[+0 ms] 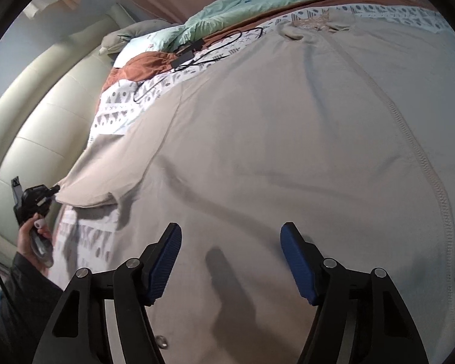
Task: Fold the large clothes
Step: 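Lift the held sleeve with the left tool, lay it across the jacket body, open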
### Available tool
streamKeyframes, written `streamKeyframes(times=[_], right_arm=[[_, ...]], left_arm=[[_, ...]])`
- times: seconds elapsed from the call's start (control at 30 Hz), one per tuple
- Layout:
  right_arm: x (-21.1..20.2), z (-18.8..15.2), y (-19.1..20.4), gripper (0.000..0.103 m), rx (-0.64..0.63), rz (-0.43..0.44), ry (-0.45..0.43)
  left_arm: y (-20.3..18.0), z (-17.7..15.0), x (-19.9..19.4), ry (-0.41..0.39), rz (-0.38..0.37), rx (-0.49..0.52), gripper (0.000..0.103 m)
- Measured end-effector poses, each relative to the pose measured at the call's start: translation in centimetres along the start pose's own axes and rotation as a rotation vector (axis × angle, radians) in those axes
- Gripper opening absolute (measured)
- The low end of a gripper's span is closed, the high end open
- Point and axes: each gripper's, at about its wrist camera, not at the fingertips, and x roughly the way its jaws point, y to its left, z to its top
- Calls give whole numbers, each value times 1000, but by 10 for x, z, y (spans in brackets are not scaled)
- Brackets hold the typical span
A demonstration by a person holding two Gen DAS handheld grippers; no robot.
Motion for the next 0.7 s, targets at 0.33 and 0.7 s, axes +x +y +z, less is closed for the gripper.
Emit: streamKeyframes(times=[0.33, 0.7], right_arm=[[36, 31, 42, 37, 41, 246, 30], [118, 28, 67, 14, 166, 409, 172]], left_arm=[[-86, 28, -71, -51, -145, 147, 3], [-167, 21, -116, -54, -258, 275, 3]])
